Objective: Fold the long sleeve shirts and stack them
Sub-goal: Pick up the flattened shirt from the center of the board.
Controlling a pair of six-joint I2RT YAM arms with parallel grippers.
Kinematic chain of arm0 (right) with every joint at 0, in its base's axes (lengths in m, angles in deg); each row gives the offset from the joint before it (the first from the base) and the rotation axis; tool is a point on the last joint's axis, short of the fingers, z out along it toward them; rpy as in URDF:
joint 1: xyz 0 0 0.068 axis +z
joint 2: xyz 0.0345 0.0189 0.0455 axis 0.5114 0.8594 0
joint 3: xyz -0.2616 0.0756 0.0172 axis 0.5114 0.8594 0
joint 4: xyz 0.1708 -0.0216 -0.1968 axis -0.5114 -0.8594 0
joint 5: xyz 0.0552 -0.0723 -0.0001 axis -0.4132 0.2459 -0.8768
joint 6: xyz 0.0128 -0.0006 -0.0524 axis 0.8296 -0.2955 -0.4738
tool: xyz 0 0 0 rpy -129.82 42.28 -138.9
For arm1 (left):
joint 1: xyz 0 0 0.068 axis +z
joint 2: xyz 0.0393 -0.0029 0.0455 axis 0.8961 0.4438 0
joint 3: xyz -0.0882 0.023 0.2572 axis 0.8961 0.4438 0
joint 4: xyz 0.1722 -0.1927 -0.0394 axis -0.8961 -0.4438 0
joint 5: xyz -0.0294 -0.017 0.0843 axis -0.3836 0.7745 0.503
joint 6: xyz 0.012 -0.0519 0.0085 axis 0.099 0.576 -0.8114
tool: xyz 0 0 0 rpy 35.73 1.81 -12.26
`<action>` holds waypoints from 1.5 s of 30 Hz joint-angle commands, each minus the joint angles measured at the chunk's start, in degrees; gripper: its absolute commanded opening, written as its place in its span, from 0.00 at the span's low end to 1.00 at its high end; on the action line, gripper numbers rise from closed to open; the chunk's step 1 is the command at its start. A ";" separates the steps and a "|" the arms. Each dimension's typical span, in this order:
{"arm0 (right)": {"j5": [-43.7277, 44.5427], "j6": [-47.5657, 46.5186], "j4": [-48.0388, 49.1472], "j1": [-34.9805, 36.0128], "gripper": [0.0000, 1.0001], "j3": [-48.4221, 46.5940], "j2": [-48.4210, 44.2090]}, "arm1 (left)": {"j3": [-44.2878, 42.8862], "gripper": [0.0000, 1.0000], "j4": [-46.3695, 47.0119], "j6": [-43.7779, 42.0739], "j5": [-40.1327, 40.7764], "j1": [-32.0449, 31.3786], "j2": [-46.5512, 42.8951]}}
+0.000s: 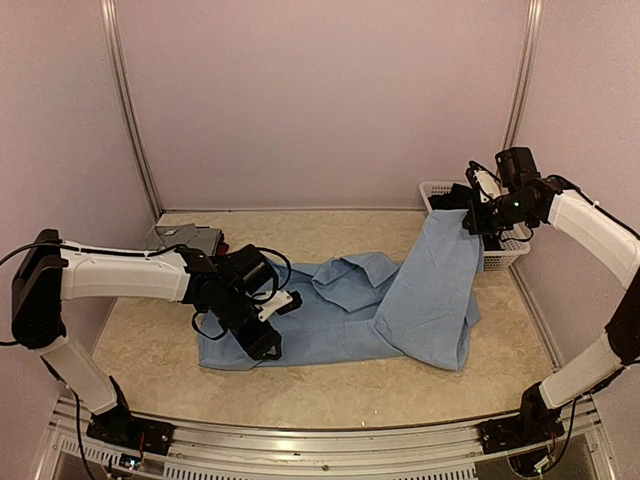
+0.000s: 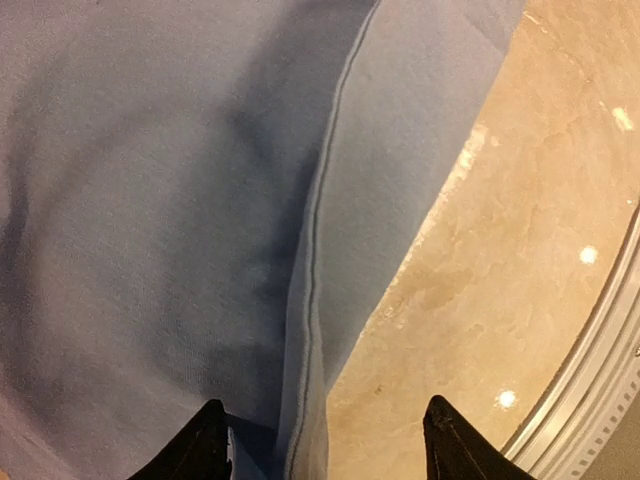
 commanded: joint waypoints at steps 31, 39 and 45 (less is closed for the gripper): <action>5.23 0.05 0.41 -2.23 0.00 -0.09 -0.63 | 3.36 0.32 0.78 -2.72 -13.83 -3.89 0.55; 6.01 0.15 -0.47 -4.03 0.00 -0.66 -0.27 | 3.97 0.30 1.55 -2.79 -15.01 -1.67 -1.87; 8.48 0.63 -0.41 -4.70 0.00 0.49 -0.95 | 3.91 0.30 2.63 -3.56 -20.86 -1.14 -5.74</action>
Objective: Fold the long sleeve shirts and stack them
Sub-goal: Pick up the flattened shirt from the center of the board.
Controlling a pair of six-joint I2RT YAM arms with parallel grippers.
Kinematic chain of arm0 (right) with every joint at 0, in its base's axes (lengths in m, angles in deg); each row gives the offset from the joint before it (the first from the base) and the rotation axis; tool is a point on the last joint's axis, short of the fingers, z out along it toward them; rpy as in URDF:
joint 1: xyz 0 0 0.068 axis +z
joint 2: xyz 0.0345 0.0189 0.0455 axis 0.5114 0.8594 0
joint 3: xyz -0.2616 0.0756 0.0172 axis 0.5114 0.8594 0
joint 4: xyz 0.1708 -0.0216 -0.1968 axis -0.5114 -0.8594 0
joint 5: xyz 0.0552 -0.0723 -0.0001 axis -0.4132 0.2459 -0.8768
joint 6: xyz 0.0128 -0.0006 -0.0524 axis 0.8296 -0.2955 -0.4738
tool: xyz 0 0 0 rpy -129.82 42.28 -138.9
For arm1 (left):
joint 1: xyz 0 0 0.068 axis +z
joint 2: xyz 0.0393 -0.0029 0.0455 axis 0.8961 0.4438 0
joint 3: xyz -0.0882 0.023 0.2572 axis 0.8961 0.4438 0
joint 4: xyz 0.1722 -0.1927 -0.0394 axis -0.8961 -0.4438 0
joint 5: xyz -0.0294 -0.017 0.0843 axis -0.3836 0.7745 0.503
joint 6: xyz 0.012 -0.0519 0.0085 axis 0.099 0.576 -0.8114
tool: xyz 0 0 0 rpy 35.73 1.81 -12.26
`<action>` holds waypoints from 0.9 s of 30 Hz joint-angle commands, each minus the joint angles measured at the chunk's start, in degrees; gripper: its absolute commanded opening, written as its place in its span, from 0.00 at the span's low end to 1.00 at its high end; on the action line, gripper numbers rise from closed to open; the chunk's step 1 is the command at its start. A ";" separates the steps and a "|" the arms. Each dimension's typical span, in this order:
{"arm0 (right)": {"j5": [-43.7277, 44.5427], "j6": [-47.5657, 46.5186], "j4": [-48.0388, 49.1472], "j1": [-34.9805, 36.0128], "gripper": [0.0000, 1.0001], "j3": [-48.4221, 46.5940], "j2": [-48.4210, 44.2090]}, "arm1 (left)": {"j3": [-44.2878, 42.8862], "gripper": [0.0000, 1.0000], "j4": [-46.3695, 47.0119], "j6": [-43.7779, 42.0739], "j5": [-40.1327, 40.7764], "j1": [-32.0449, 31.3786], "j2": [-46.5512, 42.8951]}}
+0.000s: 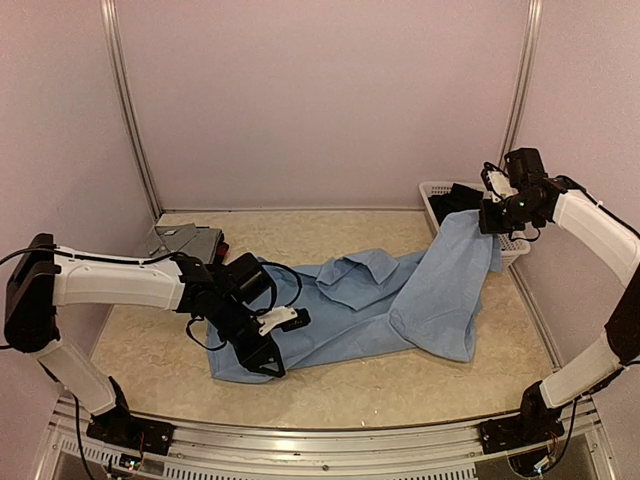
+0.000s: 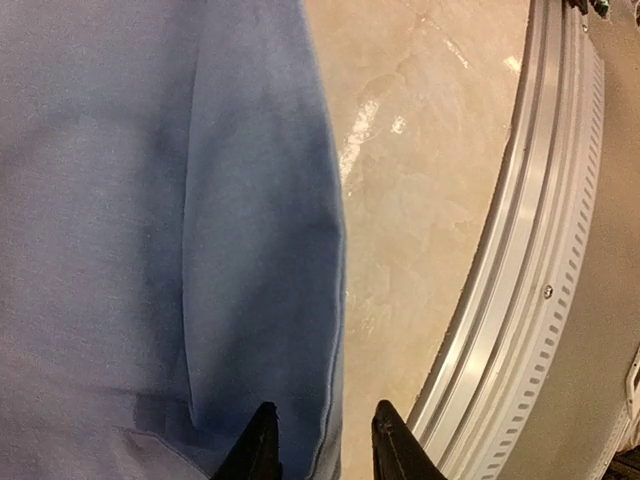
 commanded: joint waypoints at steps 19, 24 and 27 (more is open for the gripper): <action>2.91 0.51 0.28 -2.57 0.00 0.62 -0.98 | 2.61 0.33 2.12 0.22 0.26 1.52 -5.71; 2.80 0.40 0.22 -2.72 0.00 0.52 -0.94 | 2.68 0.24 1.90 0.07 1.21 2.26 -5.11; 2.72 0.42 0.35 -2.93 0.00 0.47 -0.91 | 3.03 0.18 1.89 -0.03 1.77 2.26 -4.93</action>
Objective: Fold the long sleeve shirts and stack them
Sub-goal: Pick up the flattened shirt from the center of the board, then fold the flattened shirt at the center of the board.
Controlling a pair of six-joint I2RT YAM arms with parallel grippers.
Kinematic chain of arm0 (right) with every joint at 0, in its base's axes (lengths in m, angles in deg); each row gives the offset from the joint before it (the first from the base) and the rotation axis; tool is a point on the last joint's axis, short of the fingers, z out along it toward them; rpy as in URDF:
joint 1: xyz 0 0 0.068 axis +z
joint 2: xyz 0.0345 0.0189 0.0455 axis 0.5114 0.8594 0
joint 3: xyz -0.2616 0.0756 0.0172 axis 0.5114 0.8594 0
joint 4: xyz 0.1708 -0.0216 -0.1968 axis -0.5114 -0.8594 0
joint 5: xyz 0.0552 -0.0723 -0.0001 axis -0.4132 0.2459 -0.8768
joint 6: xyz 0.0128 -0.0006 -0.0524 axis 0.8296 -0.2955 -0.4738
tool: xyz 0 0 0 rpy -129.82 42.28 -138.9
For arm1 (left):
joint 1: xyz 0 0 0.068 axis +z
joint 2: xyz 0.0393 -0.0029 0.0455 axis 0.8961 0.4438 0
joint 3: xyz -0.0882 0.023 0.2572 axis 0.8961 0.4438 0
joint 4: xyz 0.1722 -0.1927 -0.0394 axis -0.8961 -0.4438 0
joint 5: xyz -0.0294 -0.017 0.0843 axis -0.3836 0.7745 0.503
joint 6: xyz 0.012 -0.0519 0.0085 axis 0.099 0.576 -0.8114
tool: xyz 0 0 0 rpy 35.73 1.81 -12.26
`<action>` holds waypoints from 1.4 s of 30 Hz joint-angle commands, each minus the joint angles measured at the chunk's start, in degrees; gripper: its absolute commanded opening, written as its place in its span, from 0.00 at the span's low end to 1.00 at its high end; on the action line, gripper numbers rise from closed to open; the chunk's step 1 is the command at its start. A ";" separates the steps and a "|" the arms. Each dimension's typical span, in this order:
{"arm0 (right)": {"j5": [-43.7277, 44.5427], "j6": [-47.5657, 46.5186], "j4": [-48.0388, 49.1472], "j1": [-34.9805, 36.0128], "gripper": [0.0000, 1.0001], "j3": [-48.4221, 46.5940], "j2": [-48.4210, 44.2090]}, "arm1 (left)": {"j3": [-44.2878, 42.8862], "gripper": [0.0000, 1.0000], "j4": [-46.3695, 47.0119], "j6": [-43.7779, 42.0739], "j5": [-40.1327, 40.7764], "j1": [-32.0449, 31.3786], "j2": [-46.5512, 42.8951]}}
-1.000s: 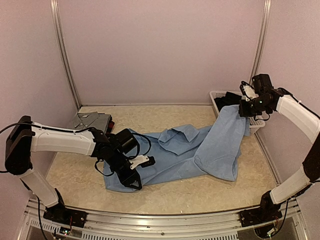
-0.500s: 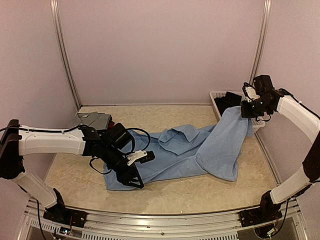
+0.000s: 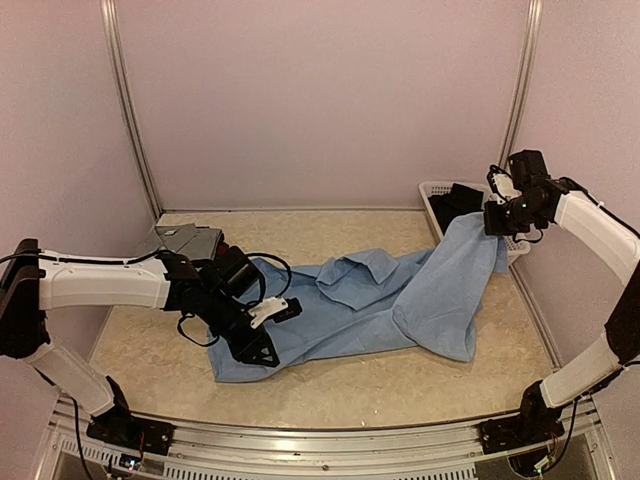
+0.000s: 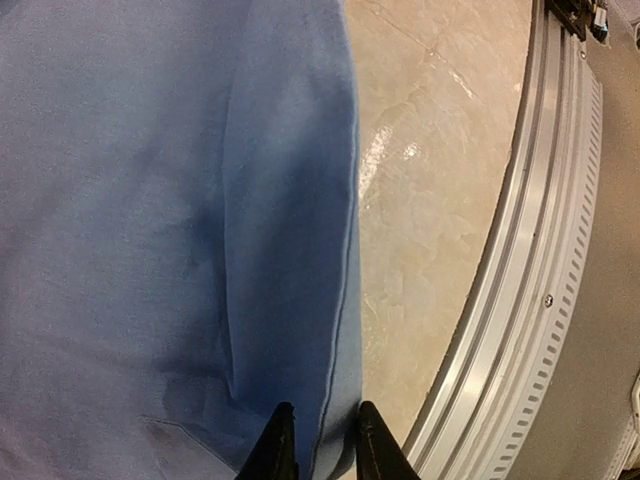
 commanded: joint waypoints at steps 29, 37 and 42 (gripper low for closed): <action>-1.67 0.82 1.36 -5.01 0.00 -0.12 -0.76 | -0.67 0.00 -0.74 -1.11 3.50 1.28 -0.76; -9.02 -0.04 2.49 -4.90 0.00 0.17 -0.74 | -3.48 0.00 -5.22 0.64 7.83 3.19 -0.38; -12.47 -0.66 3.90 -3.65 0.00 0.23 -1.16 | -4.51 0.00 -7.31 1.21 10.90 5.28 -2.12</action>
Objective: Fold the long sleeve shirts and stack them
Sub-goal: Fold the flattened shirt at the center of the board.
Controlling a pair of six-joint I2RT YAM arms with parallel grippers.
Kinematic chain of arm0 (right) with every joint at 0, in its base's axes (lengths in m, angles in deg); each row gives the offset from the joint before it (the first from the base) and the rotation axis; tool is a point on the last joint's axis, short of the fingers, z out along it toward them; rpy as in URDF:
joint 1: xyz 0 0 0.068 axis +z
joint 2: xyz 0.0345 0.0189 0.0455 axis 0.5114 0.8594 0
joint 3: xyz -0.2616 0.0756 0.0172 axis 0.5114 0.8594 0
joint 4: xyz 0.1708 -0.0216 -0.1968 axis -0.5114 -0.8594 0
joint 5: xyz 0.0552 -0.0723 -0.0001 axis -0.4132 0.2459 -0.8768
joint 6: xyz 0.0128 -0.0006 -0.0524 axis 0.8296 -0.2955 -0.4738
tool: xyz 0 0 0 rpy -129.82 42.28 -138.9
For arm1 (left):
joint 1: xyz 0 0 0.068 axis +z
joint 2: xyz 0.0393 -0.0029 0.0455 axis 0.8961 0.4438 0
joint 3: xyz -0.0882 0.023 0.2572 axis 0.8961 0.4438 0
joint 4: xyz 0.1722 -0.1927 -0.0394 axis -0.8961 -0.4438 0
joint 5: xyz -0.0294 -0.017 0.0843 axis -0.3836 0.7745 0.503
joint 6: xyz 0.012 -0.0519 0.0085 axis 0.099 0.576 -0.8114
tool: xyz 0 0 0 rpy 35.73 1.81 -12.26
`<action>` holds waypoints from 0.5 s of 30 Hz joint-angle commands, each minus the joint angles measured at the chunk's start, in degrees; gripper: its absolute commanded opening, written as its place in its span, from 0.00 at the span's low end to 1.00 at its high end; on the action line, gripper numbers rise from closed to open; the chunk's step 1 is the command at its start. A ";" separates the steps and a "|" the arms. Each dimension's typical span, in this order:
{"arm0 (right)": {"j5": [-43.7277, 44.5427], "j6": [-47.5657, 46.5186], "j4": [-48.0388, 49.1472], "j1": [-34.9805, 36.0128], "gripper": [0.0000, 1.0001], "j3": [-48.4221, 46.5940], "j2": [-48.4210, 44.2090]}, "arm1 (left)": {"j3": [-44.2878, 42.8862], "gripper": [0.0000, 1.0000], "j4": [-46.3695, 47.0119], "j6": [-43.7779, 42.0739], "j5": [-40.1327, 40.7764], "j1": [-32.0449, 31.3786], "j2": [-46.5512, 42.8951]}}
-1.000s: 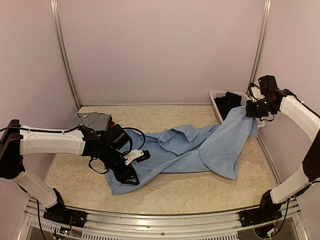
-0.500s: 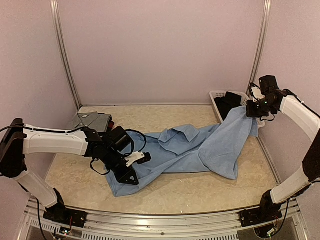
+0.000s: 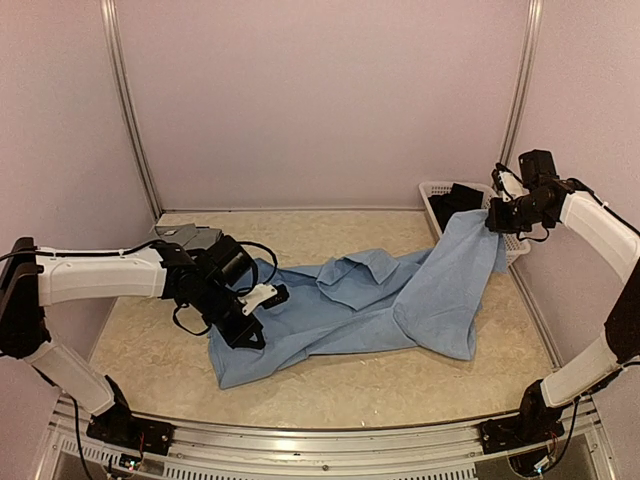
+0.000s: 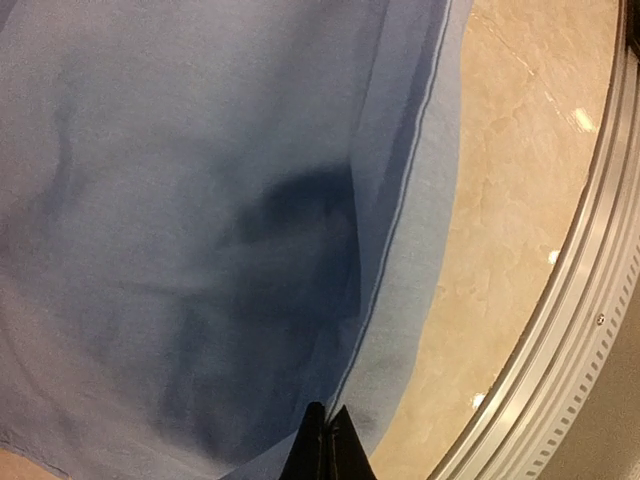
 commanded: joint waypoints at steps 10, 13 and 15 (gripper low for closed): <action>-3.91 -1.56 3.73 6.60 0.00 -2.52 3.78 | -3.01 0.00 -3.82 -0.11 5.19 4.17 -1.55; -3.61 -1.85 3.74 7.55 0.00 -3.89 5.09 | -2.87 0.00 -3.76 0.05 5.45 4.61 -0.17; -3.63 -2.39 4.05 8.07 0.00 -4.59 5.78 | -2.63 0.00 -3.64 0.16 5.83 4.71 0.56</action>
